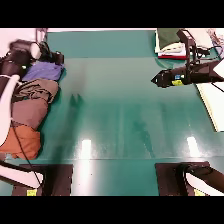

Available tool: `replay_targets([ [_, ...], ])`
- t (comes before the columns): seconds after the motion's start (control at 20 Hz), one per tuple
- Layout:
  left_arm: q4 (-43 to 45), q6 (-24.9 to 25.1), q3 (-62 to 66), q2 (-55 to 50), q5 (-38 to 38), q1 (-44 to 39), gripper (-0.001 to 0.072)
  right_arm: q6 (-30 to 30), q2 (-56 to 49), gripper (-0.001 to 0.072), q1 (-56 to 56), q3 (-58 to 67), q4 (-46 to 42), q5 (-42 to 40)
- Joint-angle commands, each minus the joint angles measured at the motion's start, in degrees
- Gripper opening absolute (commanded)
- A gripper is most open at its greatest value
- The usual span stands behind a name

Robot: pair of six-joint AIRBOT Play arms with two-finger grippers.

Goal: Fold the shirts.

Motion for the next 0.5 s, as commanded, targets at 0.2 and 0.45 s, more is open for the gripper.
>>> replay_targets([
  [0.2,3.50,-10.12,0.02,-10.71,5.29,5.84,0.0523,0.00,0.04,0.0015,0.15,0.04,0.02,2.97],
  [0.45,2.12,-11.61,0.02,-13.75,6.56,8.59,0.0522,0.00,0.04,0.0015,0.15,0.07,0.02,2.95],
])
